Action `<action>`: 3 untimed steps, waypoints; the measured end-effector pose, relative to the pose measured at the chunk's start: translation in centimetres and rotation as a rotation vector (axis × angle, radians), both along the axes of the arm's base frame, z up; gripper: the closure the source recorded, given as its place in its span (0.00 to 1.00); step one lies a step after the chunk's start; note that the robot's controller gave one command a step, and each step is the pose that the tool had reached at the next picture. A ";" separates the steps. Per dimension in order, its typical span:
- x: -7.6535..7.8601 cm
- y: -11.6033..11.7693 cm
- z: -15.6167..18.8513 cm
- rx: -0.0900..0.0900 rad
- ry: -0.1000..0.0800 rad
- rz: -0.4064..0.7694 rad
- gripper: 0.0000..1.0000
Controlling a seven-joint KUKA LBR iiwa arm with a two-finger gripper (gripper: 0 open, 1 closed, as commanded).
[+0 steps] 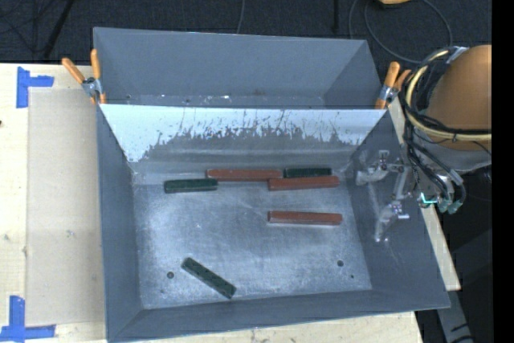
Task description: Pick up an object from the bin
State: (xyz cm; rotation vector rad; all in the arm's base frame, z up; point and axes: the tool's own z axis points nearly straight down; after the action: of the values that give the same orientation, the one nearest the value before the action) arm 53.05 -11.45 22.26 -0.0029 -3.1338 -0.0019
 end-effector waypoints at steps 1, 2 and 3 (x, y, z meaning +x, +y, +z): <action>0.2 0.0 0.4 -0.001 -0.007 0.002 0.00; 1.0 0.4 -5.0 -0.002 -0.014 0.024 0.00; 2.7 2.1 -14.7 -0.004 -0.022 0.082 1.00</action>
Offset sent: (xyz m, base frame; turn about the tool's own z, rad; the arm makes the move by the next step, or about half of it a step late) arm 0.0195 0.0126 -0.1502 -0.0725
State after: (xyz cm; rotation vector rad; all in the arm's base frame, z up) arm 55.70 -9.38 7.57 0.1257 -3.1537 0.0045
